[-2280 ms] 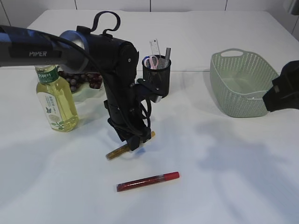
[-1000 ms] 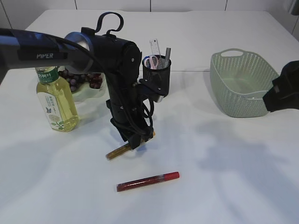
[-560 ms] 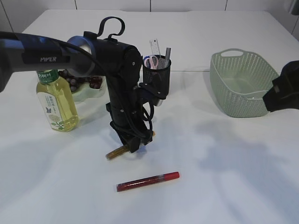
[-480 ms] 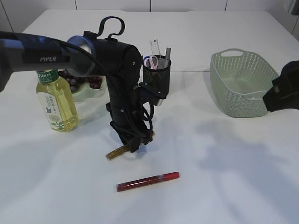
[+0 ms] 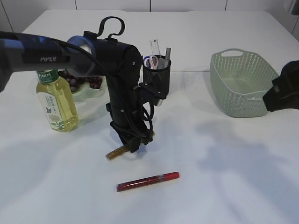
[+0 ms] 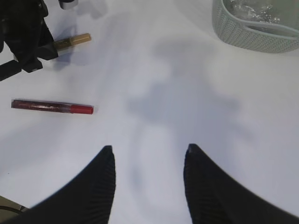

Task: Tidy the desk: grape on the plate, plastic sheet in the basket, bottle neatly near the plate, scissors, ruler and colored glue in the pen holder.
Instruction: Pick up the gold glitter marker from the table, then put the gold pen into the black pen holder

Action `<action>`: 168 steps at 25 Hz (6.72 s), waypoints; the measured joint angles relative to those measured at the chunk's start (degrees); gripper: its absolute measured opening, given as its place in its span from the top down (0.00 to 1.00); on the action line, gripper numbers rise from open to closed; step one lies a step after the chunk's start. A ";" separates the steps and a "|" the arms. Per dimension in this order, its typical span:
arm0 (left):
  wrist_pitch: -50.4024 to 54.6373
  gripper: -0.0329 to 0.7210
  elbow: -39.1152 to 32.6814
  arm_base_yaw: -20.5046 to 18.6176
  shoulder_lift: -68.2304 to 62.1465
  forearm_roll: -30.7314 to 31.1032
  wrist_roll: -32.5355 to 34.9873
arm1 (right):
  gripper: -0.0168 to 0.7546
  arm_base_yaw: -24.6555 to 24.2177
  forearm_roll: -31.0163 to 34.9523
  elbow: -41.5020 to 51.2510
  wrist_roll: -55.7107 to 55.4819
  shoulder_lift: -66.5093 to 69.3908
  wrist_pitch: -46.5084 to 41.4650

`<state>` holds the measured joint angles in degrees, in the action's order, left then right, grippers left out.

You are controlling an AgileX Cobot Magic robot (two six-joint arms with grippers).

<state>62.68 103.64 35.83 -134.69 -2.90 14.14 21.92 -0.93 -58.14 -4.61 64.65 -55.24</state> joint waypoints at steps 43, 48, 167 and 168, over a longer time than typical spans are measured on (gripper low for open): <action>3.98 0.82 0.33 -0.54 2.42 -6.66 -1.83 | 0.48 0.00 0.00 0.00 0.00 0.00 0.22; 3.98 0.82 0.33 -0.54 3.77 -7.76 -2.32 | 0.48 0.00 0.00 0.00 0.00 0.00 0.22; -12.84 0.64 -4.28 -5.03 20.43 -4.36 -6.31 | 0.48 0.00 -3.61 0.09 -2.23 0.00 5.92; -7.95 0.64 -4.28 -4.87 20.71 -5.03 -4.26 | 0.48 0.00 -3.16 0.09 -2.69 0.00 5.20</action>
<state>54.73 99.36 30.96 -113.99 -7.94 9.88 21.92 -4.09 -58.05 -7.30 64.65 -50.04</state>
